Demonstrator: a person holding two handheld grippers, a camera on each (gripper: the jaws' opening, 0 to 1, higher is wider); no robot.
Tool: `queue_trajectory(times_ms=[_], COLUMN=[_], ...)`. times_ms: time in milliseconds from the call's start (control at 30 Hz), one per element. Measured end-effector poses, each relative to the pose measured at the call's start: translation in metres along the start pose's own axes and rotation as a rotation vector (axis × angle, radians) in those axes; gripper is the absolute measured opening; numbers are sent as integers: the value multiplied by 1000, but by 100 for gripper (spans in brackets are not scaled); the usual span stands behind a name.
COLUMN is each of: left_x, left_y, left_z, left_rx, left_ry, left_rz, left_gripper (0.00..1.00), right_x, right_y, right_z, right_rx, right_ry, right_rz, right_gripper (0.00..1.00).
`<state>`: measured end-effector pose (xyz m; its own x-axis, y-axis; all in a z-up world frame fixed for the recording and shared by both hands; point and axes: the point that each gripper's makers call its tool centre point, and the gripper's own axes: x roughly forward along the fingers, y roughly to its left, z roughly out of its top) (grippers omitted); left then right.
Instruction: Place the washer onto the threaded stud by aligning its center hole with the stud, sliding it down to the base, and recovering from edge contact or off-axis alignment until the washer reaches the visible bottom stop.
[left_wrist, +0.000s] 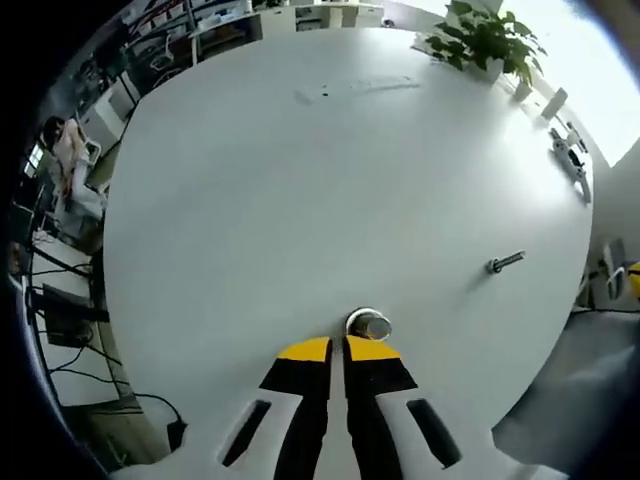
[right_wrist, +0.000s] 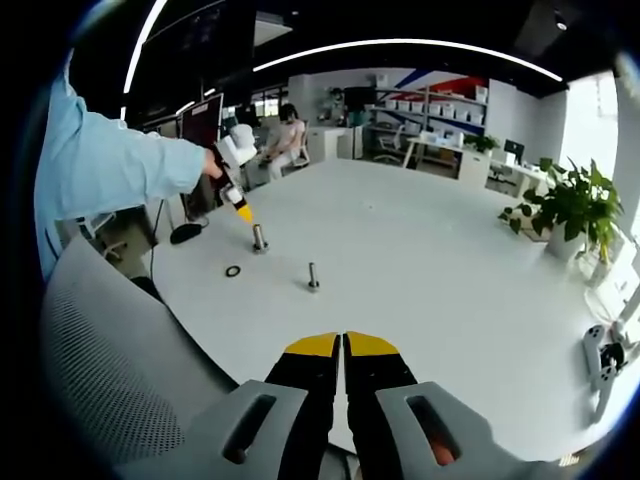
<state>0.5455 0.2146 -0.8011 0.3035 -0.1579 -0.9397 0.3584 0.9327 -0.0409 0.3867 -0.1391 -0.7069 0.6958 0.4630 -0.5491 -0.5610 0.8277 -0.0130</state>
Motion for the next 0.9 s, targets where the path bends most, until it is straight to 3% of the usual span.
queue_trajectory(times_ms=[200,367,500,900], left_x=[-4,-10,-15,-21], left_y=[0,-3,-9,-9], left_z=[2,10,13,-3], left_rx=[42,89,118,136], left_ry=[-37,-104,-152,-217], left_rz=[-2,-8,-24,-23], left_gripper=[2,5,14,18], right_x=[0,0,0,0], right_y=[0,0,0,0], right_z=[0,0,0,0], right_rx=[-5,-9,-13,-21], right_ry=[0,1,0,0], right_rz=[0,-2,-3,-6], right_gripper=[4,4,4,4])
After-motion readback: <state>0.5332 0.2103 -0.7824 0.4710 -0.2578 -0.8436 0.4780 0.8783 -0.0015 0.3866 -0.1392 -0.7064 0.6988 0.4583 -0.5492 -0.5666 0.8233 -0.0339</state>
